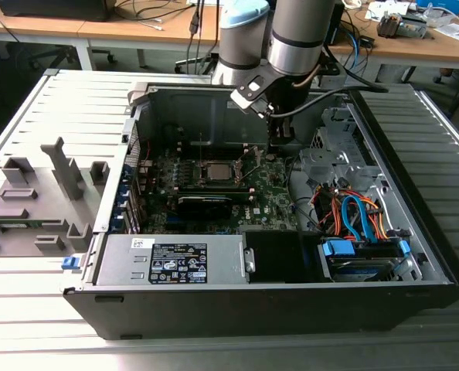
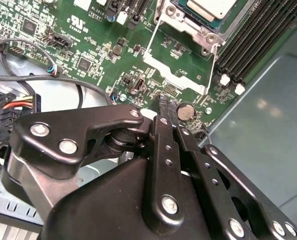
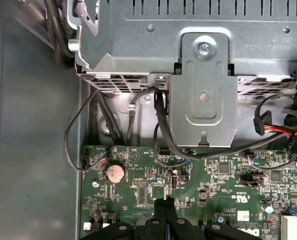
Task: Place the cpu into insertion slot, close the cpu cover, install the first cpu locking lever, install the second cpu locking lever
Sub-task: 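Close the cpu cover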
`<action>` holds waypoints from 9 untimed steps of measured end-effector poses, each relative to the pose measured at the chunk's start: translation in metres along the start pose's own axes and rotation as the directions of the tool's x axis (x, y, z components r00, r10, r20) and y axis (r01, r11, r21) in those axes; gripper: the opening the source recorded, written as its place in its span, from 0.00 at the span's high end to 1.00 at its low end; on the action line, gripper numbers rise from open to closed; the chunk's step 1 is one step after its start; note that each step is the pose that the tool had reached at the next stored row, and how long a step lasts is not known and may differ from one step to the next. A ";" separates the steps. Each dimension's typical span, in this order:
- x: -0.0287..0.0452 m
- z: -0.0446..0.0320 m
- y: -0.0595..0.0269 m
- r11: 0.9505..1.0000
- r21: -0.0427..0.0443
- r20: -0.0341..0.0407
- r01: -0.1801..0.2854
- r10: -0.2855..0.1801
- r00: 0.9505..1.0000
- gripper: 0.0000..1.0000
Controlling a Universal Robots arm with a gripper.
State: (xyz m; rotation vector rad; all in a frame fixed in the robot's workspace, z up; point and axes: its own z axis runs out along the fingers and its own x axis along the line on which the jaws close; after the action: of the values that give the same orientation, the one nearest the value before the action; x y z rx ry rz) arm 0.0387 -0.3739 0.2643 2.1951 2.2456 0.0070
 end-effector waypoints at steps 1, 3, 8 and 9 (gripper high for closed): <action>0.0000 0.0022 0.0000 1.000 0.000 0.000 0.000 0.000 1.000 0.89; 0.0000 0.0053 0.0000 1.000 0.000 0.000 0.000 0.000 1.000 0.89; 0.0000 0.0105 -0.0006 1.000 0.000 0.000 0.000 0.000 1.000 0.89; 0.0000 0.0110 -0.0020 1.000 0.000 0.000 0.000 0.000 1.000 0.89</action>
State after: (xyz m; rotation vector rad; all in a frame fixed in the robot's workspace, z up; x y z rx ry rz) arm 0.0367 -0.3739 0.2533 2.1951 2.2454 0.0068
